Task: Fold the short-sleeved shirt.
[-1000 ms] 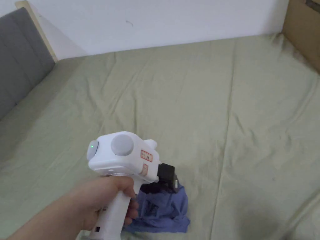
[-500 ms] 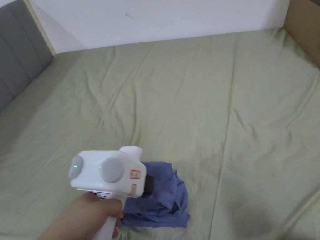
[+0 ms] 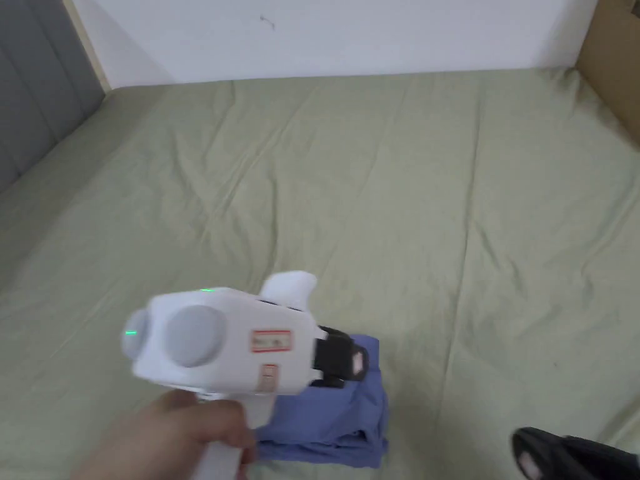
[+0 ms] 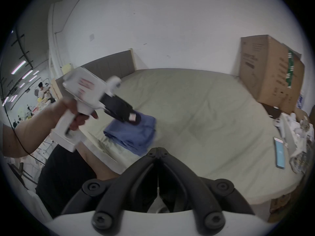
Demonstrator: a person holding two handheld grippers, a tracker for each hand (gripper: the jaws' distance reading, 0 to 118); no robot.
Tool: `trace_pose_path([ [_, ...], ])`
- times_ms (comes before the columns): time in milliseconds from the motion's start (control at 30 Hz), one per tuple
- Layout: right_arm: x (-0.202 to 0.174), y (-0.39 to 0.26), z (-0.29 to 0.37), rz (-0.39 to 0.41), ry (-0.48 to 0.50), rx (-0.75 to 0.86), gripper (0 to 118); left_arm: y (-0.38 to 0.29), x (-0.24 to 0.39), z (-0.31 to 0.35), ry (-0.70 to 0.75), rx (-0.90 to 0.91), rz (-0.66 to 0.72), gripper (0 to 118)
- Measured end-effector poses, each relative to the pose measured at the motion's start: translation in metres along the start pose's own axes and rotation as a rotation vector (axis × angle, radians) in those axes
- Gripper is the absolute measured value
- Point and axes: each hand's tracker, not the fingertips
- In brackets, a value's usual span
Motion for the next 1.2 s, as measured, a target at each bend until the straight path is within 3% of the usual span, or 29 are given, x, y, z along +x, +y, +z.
trace_pose_path([
  [133, -0.014, 0.019, -0.086, -0.053, 0.106, -0.020, 0, 0.002, -0.051, 0.064, 0.135, 0.101, 0.060, 5],
  [233, -0.016, 0.023, -0.170, -0.069, 0.134, -0.085, 0, -0.004, -0.107, 0.079, 0.134, 0.092, 0.182, 8],
  [267, -0.015, 0.019, -0.197, -0.062, 0.100, -0.150, 0, -0.006, -0.122, 0.078, 0.056, 0.080, 0.195, 21],
  [300, -0.014, 0.012, -0.217, -0.048, 0.056, -0.202, 0, -0.007, -0.133, 0.077, -0.028, 0.064, 0.203, 55],
  [333, -0.012, 0.003, -0.236, -0.037, 0.023, -0.261, 0, -0.009, -0.146, 0.074, -0.073, 0.039, 0.237, 76],
  [400, -0.001, -0.017, -0.249, -0.077, 0.062, -0.289, 0, -0.013, -0.161, 0.065, -0.046, -0.008, 0.315, 83],
  [467, 0.007, -0.020, -0.236, -0.116, 0.100, -0.198, 0, -0.012, -0.171, 0.050, -0.060, -0.069, 0.317, 87],
  [567, 0.004, -0.022, -0.226, -0.044, 0.063, -0.211, 0, -0.009, -0.189, 0.022, -0.061, -0.155, 0.331, 93],
  [633, 0.005, -0.022, -0.226, -0.049, 0.066, -0.206, 0, -0.007, -0.190, -0.003, -0.092, -0.216, 0.317, 99],
  [767, 0.010, -0.027, -0.225, -0.135, 0.079, -0.184, 0, -0.018, -0.182, -0.053, -0.186, -0.246, 0.379, 98],
  [800, 0.010, -0.029, -0.223, -0.140, 0.080, -0.176, 0, -0.023, -0.170, -0.052, -0.192, -0.203, 0.347, 85],
  [867, 0.011, -0.030, -0.217, -0.145, 0.080, -0.166, 0, -0.021, -0.154, -0.053, -0.190, -0.175, 0.286, 26],
  [1067, 0.010, -0.021, -0.182, -0.121, 0.082, -0.105, 0, -0.012, -0.174, -0.016, -0.087, -0.209, 0.213, 25],
  [1200, 0.007, -0.011, -0.159, -0.090, 0.086, -0.069, 0, 0.010, -0.201, 0.040, 0.141, -0.228, 0.126, 25],
])
